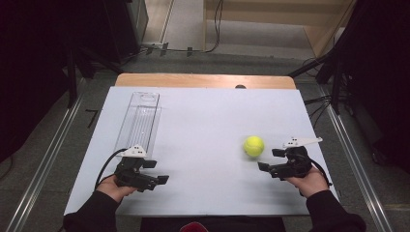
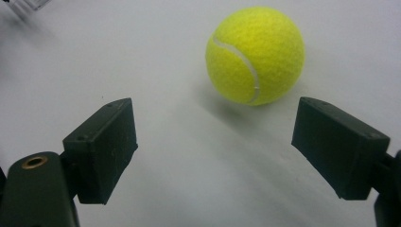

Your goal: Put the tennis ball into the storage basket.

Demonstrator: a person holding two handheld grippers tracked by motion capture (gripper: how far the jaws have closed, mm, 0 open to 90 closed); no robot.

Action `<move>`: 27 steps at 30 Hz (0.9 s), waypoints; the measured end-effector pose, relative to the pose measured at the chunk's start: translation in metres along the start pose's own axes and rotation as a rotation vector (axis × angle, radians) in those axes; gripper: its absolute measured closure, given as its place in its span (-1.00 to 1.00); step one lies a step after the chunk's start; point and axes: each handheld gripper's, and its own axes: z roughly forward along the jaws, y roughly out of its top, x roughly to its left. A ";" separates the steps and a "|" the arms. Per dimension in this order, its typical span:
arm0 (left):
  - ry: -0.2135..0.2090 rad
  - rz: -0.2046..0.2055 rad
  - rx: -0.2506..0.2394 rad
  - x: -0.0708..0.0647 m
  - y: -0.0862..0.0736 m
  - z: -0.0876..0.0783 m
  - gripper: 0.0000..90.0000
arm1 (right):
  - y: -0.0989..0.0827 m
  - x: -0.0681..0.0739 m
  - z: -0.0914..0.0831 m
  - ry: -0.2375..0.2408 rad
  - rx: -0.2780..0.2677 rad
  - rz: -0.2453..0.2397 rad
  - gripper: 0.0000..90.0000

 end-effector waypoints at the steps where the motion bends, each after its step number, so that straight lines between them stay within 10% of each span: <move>1: -0.002 0.001 0.002 0.000 0.000 0.000 -0.53 | 0.001 0.000 0.000 0.001 0.000 0.001 -0.72; 27: -0.003 -0.003 0.005 0.001 0.000 0.001 -0.53 | 0.035 -0.006 0.005 -0.011 -0.008 -0.018 -0.72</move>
